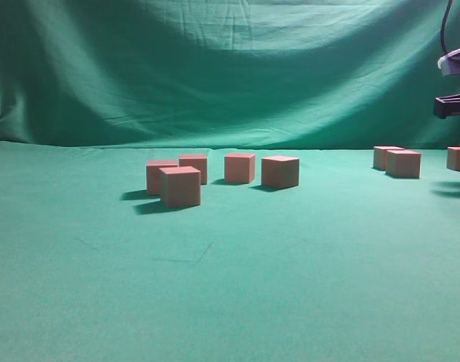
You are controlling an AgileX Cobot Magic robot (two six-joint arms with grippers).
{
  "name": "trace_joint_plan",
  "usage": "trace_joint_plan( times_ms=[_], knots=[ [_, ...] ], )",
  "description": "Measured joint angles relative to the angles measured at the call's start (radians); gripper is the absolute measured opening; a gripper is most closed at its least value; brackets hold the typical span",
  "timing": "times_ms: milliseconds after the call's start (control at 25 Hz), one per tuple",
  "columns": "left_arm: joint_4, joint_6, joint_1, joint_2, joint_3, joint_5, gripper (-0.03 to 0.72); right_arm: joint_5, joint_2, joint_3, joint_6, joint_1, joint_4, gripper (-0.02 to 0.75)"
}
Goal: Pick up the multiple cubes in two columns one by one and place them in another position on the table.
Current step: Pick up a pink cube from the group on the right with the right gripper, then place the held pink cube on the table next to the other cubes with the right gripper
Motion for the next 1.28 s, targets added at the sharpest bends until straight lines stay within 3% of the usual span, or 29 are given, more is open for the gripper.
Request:
trace_joint_plan(
  times_ms=[400,520,680,960,1120,1280],
  knots=[
    [0.0,0.0,0.0,0.0,0.0,0.0,0.0,0.193,-0.095,-0.002,-0.013,0.038,0.101,0.267],
    [0.0,0.0,0.0,0.0,0.0,0.0,0.0,0.221,-0.189,-0.002,-0.056,0.133,0.137,0.267],
    [0.0,0.0,0.0,0.0,0.0,0.0,0.0,0.236,-0.274,-0.002,-0.093,0.318,0.157,0.267],
    [0.0,0.0,0.0,0.0,0.0,0.0,0.0,0.233,-0.289,-0.002,-0.207,0.6,0.159,0.267],
    [0.0,0.0,0.0,0.0,0.0,0.0,0.0,0.2,-0.289,-0.002,-0.323,0.68,0.163,0.267],
    [0.0,0.0,0.0,0.0,0.0,0.0,0.0,0.184,-0.281,-0.002,-0.441,0.7,0.177,0.267]
  ],
)
